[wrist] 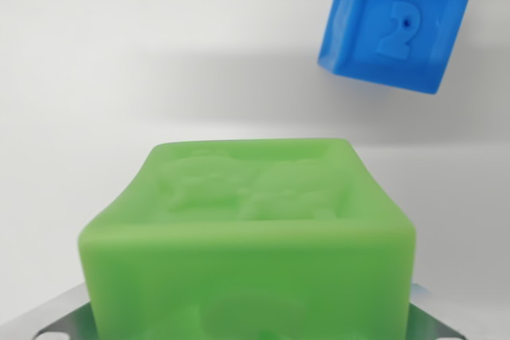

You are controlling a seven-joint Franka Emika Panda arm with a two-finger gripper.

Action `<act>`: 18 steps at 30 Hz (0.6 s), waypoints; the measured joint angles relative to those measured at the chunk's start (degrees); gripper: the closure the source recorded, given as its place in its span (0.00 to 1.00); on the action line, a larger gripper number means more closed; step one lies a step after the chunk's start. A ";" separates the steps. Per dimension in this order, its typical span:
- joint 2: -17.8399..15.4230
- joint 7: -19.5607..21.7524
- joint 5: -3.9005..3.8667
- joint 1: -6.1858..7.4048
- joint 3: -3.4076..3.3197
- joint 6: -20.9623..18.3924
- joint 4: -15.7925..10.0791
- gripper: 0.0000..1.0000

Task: Stack cube

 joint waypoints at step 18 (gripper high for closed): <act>2.95 -0.85 0.28 -2.29 -0.52 -2.02 4.98 1.00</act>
